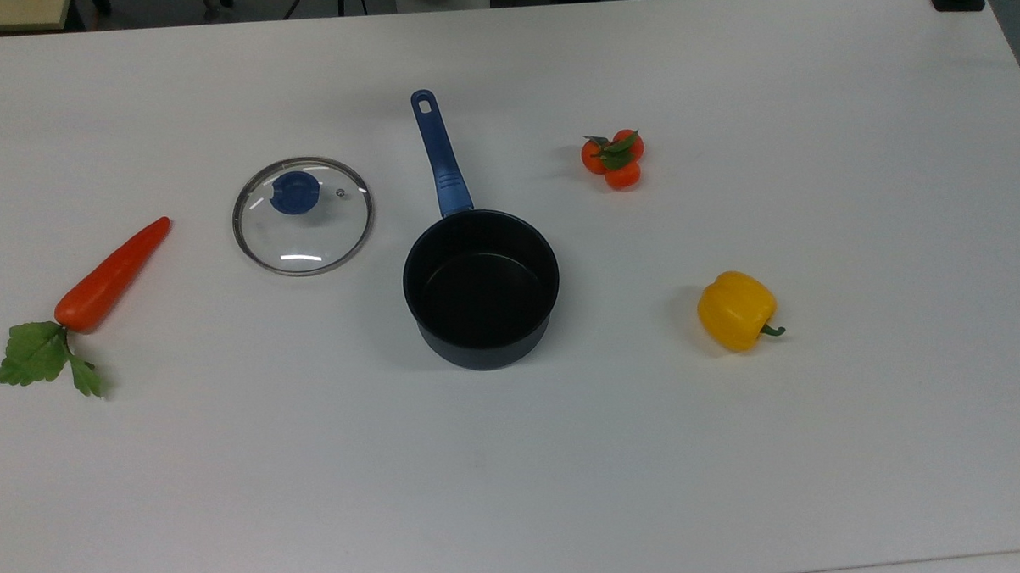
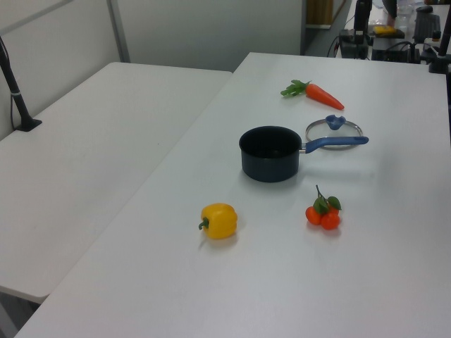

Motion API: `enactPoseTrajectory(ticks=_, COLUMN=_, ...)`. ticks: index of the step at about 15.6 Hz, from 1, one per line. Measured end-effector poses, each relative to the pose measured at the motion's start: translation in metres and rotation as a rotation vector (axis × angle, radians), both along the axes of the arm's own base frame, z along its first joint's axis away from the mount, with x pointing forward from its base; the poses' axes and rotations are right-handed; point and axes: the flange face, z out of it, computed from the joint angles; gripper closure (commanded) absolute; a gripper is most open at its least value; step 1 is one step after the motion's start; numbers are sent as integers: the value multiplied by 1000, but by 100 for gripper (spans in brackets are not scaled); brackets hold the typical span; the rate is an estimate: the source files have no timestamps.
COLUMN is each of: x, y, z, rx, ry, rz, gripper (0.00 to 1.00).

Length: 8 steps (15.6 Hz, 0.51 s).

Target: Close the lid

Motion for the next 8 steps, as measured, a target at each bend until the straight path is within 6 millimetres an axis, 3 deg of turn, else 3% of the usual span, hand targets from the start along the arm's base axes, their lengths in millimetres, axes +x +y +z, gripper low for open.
enactPoseTrajectory(ticks=4, x=4, y=-30, z=-47, rx=-1, ry=5, rz=-13, gripper=0)
enactPoseTrajectory(ticks=8, x=7, y=-38, z=-112, rx=1, ry=16, rz=-21, gripper=0)
